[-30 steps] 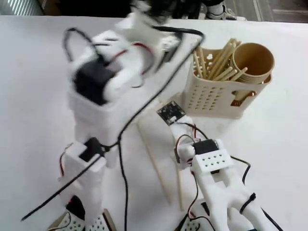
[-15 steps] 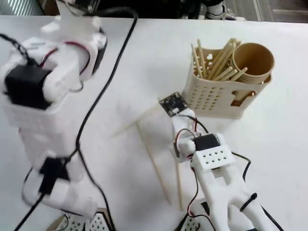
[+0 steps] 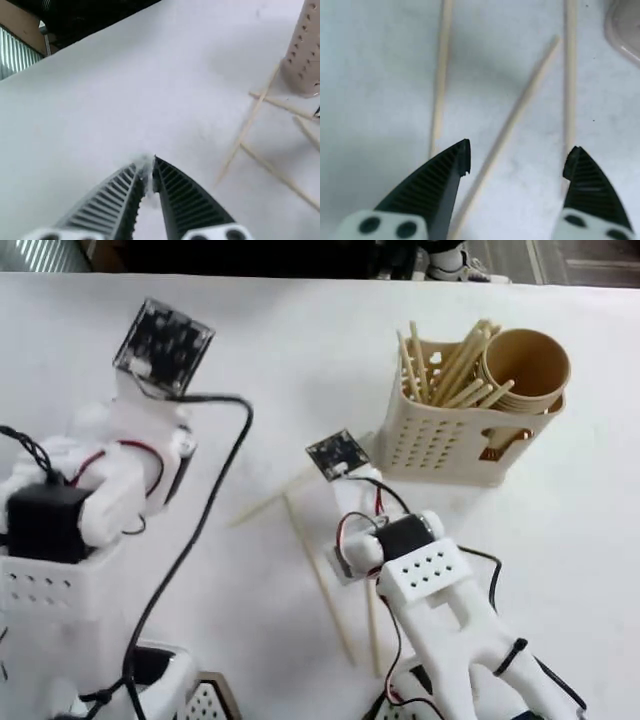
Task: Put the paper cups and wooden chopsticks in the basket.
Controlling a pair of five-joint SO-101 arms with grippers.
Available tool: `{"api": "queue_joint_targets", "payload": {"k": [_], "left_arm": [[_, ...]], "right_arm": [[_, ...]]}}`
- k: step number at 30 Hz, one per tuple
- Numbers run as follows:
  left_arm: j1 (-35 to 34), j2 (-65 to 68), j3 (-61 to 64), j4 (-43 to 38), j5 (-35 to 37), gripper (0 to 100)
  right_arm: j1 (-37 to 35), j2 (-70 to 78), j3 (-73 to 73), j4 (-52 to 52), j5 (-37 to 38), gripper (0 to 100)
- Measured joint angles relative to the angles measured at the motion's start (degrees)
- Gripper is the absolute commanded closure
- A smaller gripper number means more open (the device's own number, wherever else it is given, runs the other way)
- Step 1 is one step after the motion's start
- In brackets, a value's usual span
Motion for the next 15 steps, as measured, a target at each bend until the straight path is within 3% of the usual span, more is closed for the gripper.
{"api": "queue_joint_targets", "payload": {"k": [6, 15], "left_arm": [[-6.3, -5.5, 19.1, -9.2, -2.3, 96], [-10.9, -9.2, 36.7, -19.1, -2.3, 96]], "right_arm": [[0.1, 6.6, -2.9, -0.4, 3.3, 68.0], [6.8, 30.5, -16.3, 0.6, 12.1, 68.0]]}}
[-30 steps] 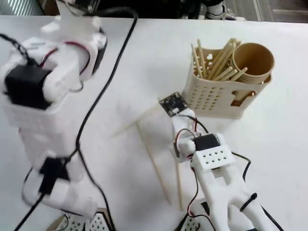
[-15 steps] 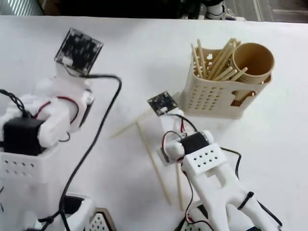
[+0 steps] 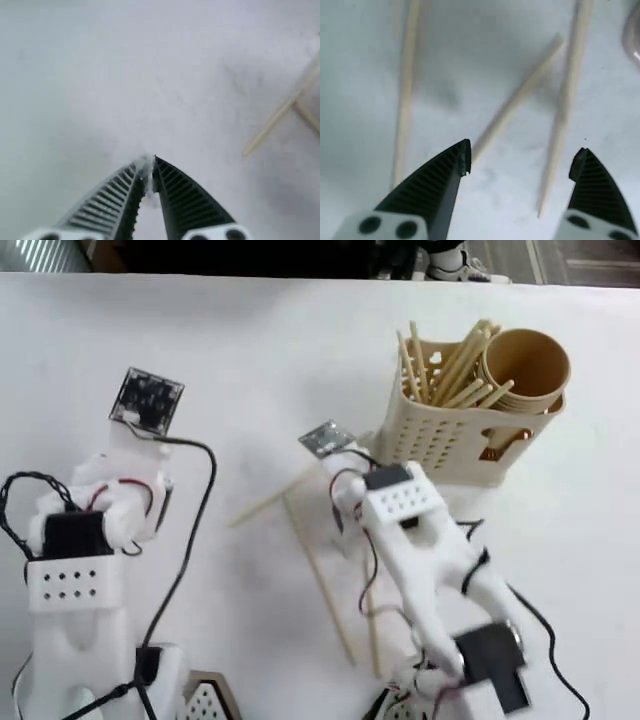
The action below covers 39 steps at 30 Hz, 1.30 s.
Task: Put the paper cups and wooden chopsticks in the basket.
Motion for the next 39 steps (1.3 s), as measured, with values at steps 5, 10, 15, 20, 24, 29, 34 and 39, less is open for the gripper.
{"api": "queue_joint_targets", "payload": {"k": [5, 10, 15, 20, 24, 29, 34, 39], "left_arm": [[-0.1, -1.4, 6.6, -5.1, 0.0, 96], [-0.2, -2.3, 10.8, -8.1, 0.0, 96], [-0.2, -2.3, 12.0, -9.0, 0.0, 96], [-0.2, -2.4, 12.0, -9.0, 2.0, 96], [-0.2, -2.4, 12.0, -9.0, 2.4, 96], [-0.2, -2.4, 14.7, -10.4, 2.4, 96], [-0.2, -2.4, 18.9, -14.8, 2.4, 96], [-0.2, -2.4, 21.5, -17.1, 2.4, 96]], "right_arm": [[3.2, 9.8, -4.9, 0.0, 3.5, 68.0], [2.6, 14.0, -6.9, 0.1, 4.0, 68.0], [0.7, 16.2, -7.1, -0.1, 4.0, 68.0], [-0.8, 16.6, -7.4, -0.1, 0.4, 69.7], [-0.8, 16.6, -7.4, 0.1, -1.3, 84.1], [-0.7, 16.4, -7.5, -0.2, -1.7, 98.1], [-1.9, 16.4, -7.5, -0.3, -1.7, 98.1], [-4.5, 14.9, -7.0, 0.0, -1.7, 98.1]]}}
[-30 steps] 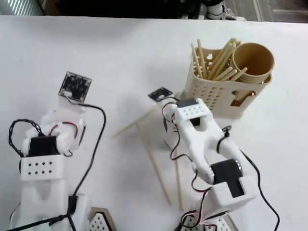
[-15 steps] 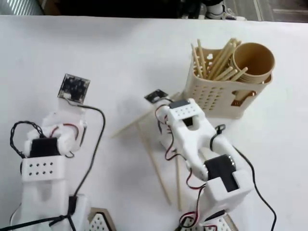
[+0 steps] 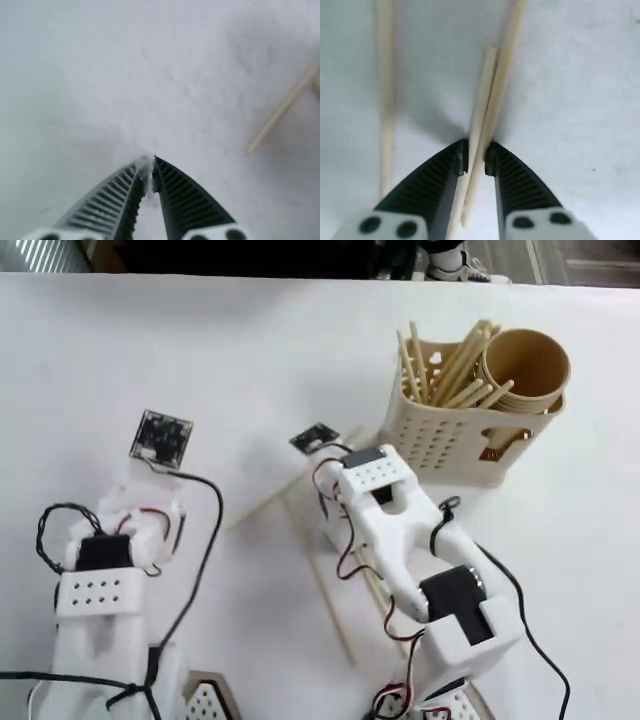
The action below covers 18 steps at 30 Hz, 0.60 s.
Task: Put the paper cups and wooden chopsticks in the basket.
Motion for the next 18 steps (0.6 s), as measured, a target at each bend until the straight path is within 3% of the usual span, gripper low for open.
{"api": "queue_joint_targets", "payload": {"k": [18], "left_arm": [[0.0, 0.0, 1.8, -1.7, 0.0, 96]], "right_arm": [[-3.1, -36.0, 0.4, 15.5, 0.2, 98.1]]}}
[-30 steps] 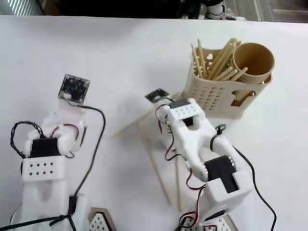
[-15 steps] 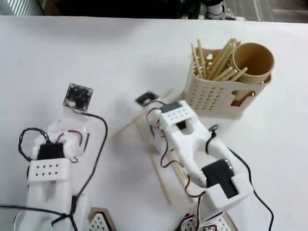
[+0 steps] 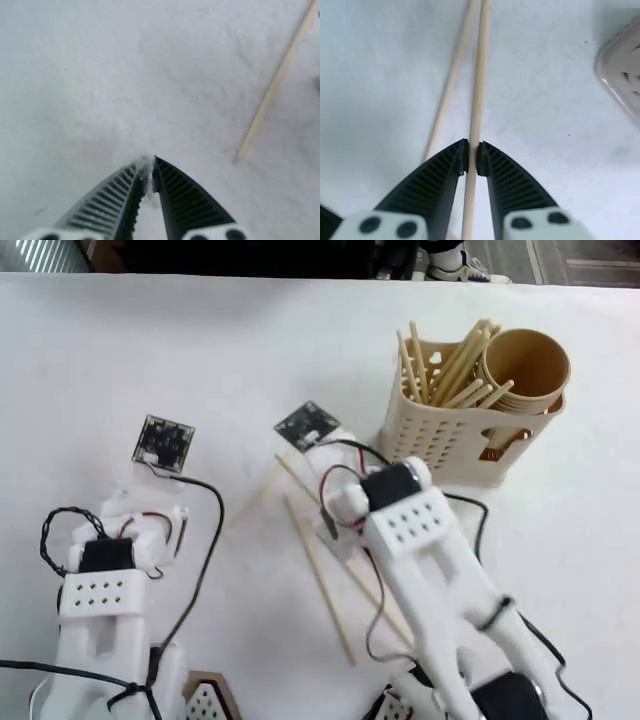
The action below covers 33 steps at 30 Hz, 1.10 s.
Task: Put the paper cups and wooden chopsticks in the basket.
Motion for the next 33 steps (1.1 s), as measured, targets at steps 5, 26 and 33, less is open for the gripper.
{"api": "queue_joint_targets", "payload": {"k": [5, 26, 33], "left_arm": [[0.0, 0.0, 0.0, 0.0, 0.0, 96], [0.0, 0.0, 1.6, -1.0, 0.0, 96], [0.0, 0.0, 1.6, -1.0, 0.0, 96]], "right_arm": [[4.3, -9.7, -5.1, 1.2, 0.0, 98.1], [24.5, -22.9, -2.3, -20.2, -5.3, 98.1], [24.5, -22.9, 12.4, -20.5, -5.3, 98.1]]}}
